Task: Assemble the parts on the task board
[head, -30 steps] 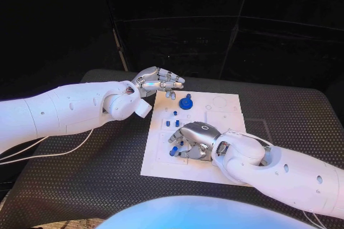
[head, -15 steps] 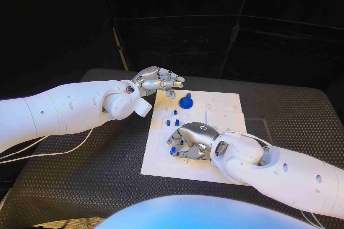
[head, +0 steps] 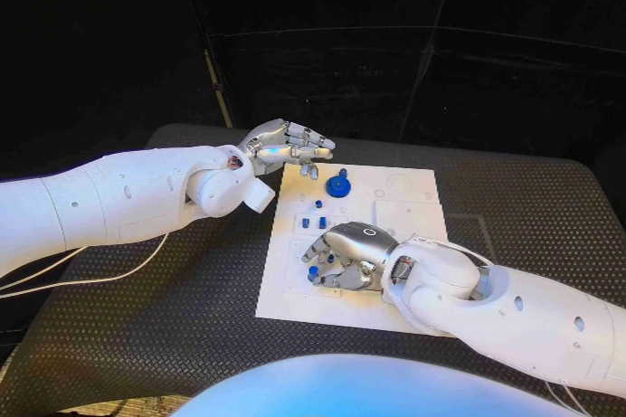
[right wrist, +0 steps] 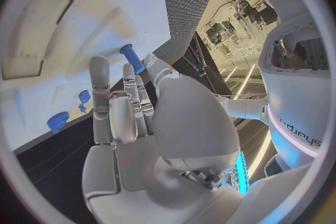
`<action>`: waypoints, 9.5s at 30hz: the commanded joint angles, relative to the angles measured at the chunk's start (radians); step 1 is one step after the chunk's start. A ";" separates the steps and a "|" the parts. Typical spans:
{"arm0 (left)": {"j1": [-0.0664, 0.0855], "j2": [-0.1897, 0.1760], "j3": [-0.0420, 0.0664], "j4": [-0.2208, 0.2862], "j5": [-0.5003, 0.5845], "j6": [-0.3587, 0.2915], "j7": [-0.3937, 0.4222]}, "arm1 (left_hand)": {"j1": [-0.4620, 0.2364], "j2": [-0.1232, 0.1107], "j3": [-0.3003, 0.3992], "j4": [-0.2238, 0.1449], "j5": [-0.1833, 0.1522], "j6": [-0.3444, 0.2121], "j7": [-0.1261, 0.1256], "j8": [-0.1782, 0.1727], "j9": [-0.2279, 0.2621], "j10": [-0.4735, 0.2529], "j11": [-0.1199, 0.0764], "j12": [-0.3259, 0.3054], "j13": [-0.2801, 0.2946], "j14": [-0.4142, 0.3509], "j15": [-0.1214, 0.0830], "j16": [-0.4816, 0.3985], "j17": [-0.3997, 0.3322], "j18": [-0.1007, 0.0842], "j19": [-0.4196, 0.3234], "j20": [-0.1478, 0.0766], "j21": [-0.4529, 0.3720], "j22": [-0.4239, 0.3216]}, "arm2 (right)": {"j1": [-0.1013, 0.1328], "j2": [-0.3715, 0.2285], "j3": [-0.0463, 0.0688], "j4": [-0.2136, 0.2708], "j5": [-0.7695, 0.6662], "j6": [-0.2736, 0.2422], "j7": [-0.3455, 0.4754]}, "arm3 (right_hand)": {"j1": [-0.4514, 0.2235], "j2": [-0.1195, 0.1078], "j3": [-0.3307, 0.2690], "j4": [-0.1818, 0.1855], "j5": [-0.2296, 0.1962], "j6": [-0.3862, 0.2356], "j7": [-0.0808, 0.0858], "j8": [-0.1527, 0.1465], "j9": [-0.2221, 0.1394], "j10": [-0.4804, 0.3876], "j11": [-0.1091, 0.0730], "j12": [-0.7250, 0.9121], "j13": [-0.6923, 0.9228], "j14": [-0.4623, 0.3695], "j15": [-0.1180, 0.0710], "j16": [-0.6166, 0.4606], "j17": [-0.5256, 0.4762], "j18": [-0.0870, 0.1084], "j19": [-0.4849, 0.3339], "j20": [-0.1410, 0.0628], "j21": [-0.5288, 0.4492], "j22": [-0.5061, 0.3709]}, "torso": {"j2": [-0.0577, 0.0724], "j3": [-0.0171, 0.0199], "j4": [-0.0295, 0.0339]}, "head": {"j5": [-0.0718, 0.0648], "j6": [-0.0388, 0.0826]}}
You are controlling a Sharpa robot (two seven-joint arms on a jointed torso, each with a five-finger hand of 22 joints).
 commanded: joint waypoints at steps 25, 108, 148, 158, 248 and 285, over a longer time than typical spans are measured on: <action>0.002 -0.005 0.001 -0.002 0.001 0.009 0.000 | -0.002 0.012 -0.006 0.002 -0.004 -0.011 0.000 0.000 0.000 -0.008 0.001 0.005 -0.001 -0.007 0.001 -0.007 0.001 0.004 -0.006 0.003 -0.006 -0.002 | 0.005 -0.220 0.047 0.138 0.288 -0.209 -0.041 | -0.035 0.013 -0.022 0.046 0.050 0.072 0.004 0.034 0.012 0.104 -0.009 0.040 0.024 0.035 -0.013 0.007 0.004 0.000 0.034 -0.004 0.028 0.045 | -0.005 -0.0020 -0.0045 | -0.029 0.035; -0.005 -0.018 -0.002 0.012 0.001 0.006 0.008 | -0.002 0.012 -0.008 0.001 -0.004 -0.011 0.000 0.002 0.001 -0.009 0.001 0.010 -0.001 -0.007 0.001 -0.006 0.002 0.005 -0.005 0.004 -0.007 -0.002 | -0.080 -0.357 0.022 0.143 0.095 -0.126 -0.462 | -0.120 0.085 -0.365 0.169 0.267 0.043 -0.068 0.350 0.341 0.312 -0.072 1.185 1.292 0.094 -0.063 0.177 0.326 -0.051 0.191 -0.053 0.204 0.377 | -0.020 -0.0059 -0.0144 | -0.123 0.022; -0.010 -0.014 -0.002 0.012 0.001 0.010 0.009 | -0.002 0.012 -0.008 0.001 -0.004 -0.011 0.000 0.002 0.001 -0.009 0.001 0.010 -0.001 -0.007 0.001 -0.006 0.002 0.005 -0.005 0.004 -0.007 -0.002 | -0.080 -0.280 0.023 0.175 0.316 -0.248 -0.442 | -0.162 0.120 -0.413 0.177 0.338 0.048 -0.082 0.384 0.385 0.311 -0.084 1.173 1.293 0.094 -0.073 0.177 0.328 -0.053 0.194 -0.062 0.210 0.390 | -0.019 -0.0066 -0.0133 | -0.118 0.022; -0.010 -0.012 -0.002 0.011 0.001 0.011 0.008 | -0.003 0.014 -0.008 0.002 -0.004 -0.012 0.000 0.003 0.001 -0.011 0.001 0.011 -0.001 -0.008 0.001 -0.006 0.003 0.004 -0.005 0.004 -0.008 -0.003 | -0.080 -0.273 0.023 0.165 0.316 -0.254 -0.443 | -0.209 0.123 -0.458 0.177 0.155 0.037 -0.080 0.387 0.396 0.309 -0.082 1.166 1.292 0.094 -0.072 0.176 0.325 -0.053 0.191 -0.061 0.208 0.390 | -0.018 -0.0064 -0.0139 | -0.116 0.023; -0.010 -0.026 -0.003 0.022 0.001 0.008 0.010 | -0.003 0.014 -0.008 0.002 -0.004 -0.012 0.000 0.003 0.001 -0.011 0.001 0.011 -0.001 -0.008 0.001 -0.006 0.003 0.004 -0.005 0.004 -0.008 -0.003 | -0.080 -0.505 0.047 0.199 0.124 -0.171 -0.394 | -0.083 0.144 -0.497 0.135 0.120 0.092 -0.067 0.248 0.334 0.310 -0.072 1.127 1.283 0.091 -0.063 0.170 0.316 -0.052 0.193 -0.053 0.202 0.396 | -0.020 -0.0061 -0.0169 | -0.169 0.035; -0.010 -0.023 -0.003 0.016 0.001 0.008 0.011 | -0.003 0.014 -0.008 0.002 -0.004 -0.012 0.000 0.003 0.001 -0.011 0.001 0.011 -0.001 -0.008 0.001 -0.006 0.003 0.004 -0.005 0.004 -0.008 -0.003 | -0.118 -0.457 0.044 0.168 -0.036 0.006 -0.435 | 0.022 0.161 -0.472 0.091 0.146 0.131 -0.092 0.270 0.385 0.304 -0.094 1.107 1.274 0.089 -0.082 0.164 0.306 -0.050 0.189 -0.069 0.188 0.383 | -0.019 -0.0064 -0.0136 | -0.179 0.026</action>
